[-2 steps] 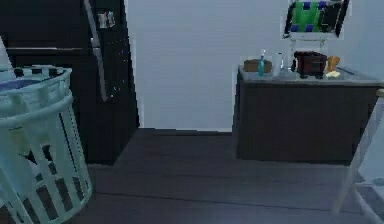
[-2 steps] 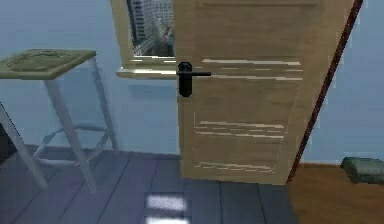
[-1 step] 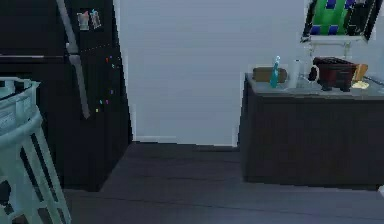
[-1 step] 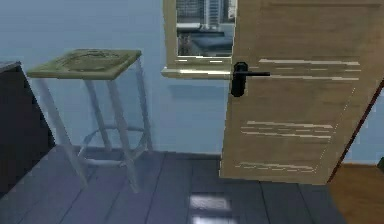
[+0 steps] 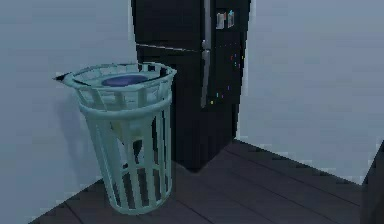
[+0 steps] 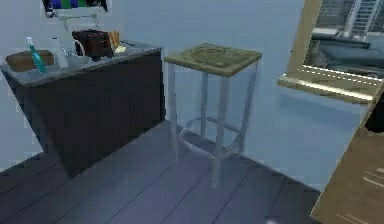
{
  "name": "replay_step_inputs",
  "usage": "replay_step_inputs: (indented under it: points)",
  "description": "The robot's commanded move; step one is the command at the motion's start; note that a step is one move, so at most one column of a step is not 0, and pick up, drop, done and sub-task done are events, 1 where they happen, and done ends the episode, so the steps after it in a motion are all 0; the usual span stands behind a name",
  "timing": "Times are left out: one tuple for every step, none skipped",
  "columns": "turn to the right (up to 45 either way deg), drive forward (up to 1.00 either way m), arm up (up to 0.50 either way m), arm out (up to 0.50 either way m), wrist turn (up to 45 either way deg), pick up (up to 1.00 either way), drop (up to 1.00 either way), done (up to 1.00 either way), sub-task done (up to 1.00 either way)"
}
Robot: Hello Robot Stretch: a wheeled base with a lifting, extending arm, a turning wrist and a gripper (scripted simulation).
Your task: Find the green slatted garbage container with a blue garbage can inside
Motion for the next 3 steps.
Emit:
replay_step_inputs:
  points:
    - [0.0,0.50,0.00,0.00,0.0,0.00,0.00,0.00,0.00]
    - [-24.0,0.00,0.00,0.00,0.0,0.00,0.00,0.00,0.00]
    - [0.0,0.00,0.00,0.00,0.0,0.00,0.00,1.00,0.00]
